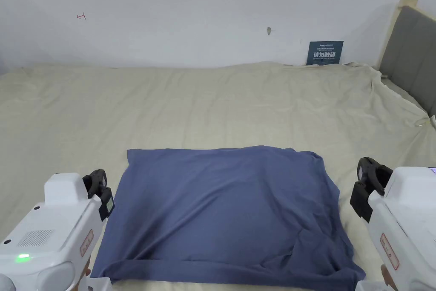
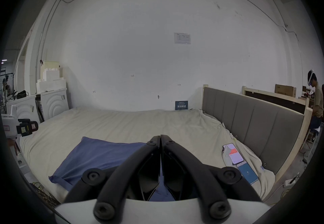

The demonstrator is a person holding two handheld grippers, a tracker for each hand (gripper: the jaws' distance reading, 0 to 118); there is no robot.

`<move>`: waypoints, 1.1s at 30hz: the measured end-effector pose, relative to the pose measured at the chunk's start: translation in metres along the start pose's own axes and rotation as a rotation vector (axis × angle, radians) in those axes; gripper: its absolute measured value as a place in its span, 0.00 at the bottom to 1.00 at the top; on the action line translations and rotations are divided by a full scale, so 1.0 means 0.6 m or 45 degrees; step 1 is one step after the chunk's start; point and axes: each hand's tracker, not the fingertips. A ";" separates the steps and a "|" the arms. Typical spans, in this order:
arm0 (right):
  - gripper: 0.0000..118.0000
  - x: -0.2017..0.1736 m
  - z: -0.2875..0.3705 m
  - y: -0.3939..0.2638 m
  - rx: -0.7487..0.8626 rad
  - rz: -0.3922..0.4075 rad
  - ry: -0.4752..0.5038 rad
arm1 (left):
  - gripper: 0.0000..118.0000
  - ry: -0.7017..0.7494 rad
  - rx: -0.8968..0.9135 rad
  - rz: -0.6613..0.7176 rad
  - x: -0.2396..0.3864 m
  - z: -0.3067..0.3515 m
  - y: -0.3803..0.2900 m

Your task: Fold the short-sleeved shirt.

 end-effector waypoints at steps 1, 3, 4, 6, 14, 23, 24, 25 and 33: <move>0.00 0.000 0.000 0.000 -0.005 -0.005 0.002 | 0.00 0.000 -0.008 -0.006 0.000 0.001 -0.001; 0.00 0.000 -0.001 0.001 -0.014 -0.025 0.011 | 0.00 -0.022 -0.028 0.000 -0.004 0.001 -0.001; 0.00 0.000 -0.001 0.001 -0.022 -0.032 0.014 | 0.00 -0.023 -0.044 0.006 -0.005 -0.005 -0.003; 0.00 0.002 -0.004 -0.001 -0.034 -0.040 0.020 | 0.00 -0.028 -0.085 0.016 -0.011 -0.008 -0.006; 0.00 0.018 -0.008 -0.022 -0.076 -0.070 0.028 | 0.14 0.011 -0.471 0.109 -0.044 -0.059 -0.064; 0.00 0.025 -0.012 -0.051 -0.160 -0.086 0.016 | 0.84 0.063 -0.897 0.259 -0.085 -0.111 -0.196; 0.00 0.027 -0.012 -0.053 -0.170 -0.092 0.017 | 0.84 0.084 -0.903 0.234 -0.086 -0.110 -0.206; 0.00 0.028 -0.013 -0.055 -0.177 -0.096 0.017 | 0.84 0.110 -0.912 0.201 -0.086 -0.111 -0.215; 0.00 0.047 -0.021 -0.083 -0.233 -0.120 -0.017 | 0.64 0.140 -0.949 0.035 -0.083 -0.133 -0.258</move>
